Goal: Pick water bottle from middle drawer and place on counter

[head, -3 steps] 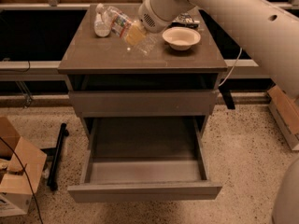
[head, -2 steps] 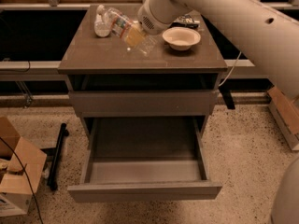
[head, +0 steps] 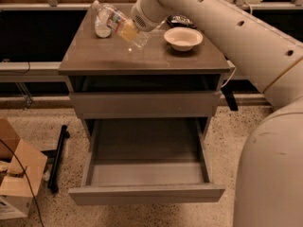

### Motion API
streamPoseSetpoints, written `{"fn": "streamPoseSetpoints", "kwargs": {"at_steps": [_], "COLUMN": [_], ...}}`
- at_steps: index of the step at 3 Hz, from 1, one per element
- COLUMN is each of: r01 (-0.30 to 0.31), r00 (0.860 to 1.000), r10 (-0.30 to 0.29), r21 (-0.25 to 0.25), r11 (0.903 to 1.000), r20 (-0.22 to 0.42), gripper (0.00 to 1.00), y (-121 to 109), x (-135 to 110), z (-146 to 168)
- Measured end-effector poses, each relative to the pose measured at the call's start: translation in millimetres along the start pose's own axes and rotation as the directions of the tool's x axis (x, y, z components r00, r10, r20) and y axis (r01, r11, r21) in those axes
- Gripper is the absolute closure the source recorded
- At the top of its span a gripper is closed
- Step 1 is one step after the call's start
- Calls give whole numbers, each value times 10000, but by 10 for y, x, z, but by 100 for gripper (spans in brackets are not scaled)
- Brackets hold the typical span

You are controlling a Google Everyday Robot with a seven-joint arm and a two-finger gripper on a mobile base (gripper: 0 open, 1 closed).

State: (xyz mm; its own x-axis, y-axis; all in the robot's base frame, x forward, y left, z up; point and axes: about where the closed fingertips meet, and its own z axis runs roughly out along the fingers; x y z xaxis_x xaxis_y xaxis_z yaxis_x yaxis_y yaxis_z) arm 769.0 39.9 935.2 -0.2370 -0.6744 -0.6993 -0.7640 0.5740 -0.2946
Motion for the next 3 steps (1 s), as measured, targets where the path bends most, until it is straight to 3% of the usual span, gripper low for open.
{"fn": "streamPoseSetpoints", "kwargs": {"at_steps": [2, 3], "r01": [-110, -343], "r00": [9992, 9949], "r10": [93, 314], "r21": [-435, -290], "r11": [9990, 9990], "r20": [-381, -959], "gripper": [34, 4], "y": [-38, -102], "x": [-10, 146], "z": [582, 733]}}
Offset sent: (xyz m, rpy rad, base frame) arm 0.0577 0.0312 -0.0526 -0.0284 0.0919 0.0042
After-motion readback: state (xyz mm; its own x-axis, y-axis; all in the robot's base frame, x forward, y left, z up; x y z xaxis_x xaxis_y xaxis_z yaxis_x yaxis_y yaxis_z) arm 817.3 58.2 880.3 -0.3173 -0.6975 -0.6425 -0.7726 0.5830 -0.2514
